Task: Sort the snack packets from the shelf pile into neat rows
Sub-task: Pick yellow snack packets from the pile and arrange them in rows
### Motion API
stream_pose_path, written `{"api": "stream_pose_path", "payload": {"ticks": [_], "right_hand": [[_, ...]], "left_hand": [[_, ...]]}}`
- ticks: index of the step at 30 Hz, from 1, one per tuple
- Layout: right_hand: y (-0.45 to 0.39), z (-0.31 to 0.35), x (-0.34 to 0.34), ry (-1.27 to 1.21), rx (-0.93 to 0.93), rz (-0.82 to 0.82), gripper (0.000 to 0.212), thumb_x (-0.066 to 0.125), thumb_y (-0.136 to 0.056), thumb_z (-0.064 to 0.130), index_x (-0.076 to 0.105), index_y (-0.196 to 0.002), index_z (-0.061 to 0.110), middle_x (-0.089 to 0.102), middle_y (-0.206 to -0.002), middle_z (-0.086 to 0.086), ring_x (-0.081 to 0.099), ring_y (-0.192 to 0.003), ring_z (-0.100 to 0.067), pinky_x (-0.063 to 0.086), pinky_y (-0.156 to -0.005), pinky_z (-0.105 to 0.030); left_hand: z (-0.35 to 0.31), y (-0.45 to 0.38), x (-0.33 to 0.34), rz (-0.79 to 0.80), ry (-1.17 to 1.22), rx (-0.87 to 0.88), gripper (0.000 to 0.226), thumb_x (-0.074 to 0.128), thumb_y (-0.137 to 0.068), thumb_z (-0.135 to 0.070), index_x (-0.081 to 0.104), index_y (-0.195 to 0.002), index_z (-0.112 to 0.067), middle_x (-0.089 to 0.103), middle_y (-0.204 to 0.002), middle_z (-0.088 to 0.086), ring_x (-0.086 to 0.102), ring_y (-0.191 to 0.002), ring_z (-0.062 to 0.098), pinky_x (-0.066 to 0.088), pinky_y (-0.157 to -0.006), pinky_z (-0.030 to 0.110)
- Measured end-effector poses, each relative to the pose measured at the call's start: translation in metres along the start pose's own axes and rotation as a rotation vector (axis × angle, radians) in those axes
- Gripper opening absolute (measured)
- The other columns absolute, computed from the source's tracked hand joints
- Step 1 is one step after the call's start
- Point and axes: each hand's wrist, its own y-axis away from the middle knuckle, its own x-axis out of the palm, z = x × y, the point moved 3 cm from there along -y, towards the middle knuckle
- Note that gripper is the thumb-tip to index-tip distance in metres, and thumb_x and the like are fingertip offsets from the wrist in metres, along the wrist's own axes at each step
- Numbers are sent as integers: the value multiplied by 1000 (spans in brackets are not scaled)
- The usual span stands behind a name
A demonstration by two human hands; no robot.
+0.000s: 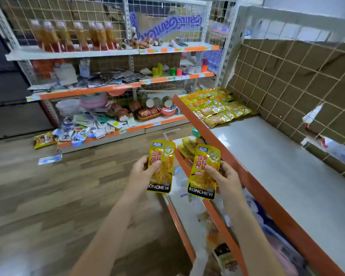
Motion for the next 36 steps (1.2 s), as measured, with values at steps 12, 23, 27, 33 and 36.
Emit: {"api": "stream_pose_path", "payload": {"ticks": [12,23,27,33,36], "right_hand": [[-125,9,20,-62,14,-79,11,62,-88,8,65,-98,13,73,-84,-3,70,-73,-14,57,-62,-25],[-236,36,-39,-10,-21,-321,12,59,-90,7,62,-92,18,70,-75,8,66,-65,-2,51,-54,-19],[-236,45,-93,7,-9,-524,13,63,-82,5,59,-85,17,67,-70,5,62,-55,-7,48,-49,-22],[-220,50,-160,-7,-9,-790,23,53,-87,-7,59,-90,15,65,-68,6,58,-48,-1,45,-42,-15],[-221,44,-180,-6,16,-892,23,57,-85,-10,60,-90,12,68,-69,3,62,-51,-2,49,-47,-16]], "left_hand": [[-18,-131,29,92,25,3,7,56,-92,-17,63,-97,-17,71,-86,-1,68,-75,10,51,-65,21],[-49,-275,135,361,-69,36,23,61,-90,-18,61,-112,-10,69,-105,5,65,-98,22,50,-90,38],[-44,-297,211,580,-181,94,3,60,-90,-11,63,-90,-12,60,-80,-1,56,-75,9,42,-66,12],[-38,-304,330,880,-333,183,5,64,-83,-14,62,-87,-18,65,-82,2,59,-78,16,46,-73,28],[-27,-312,372,911,-450,248,5,65,-81,-17,61,-84,-17,67,-88,13,63,-86,28,48,-78,39]]}}
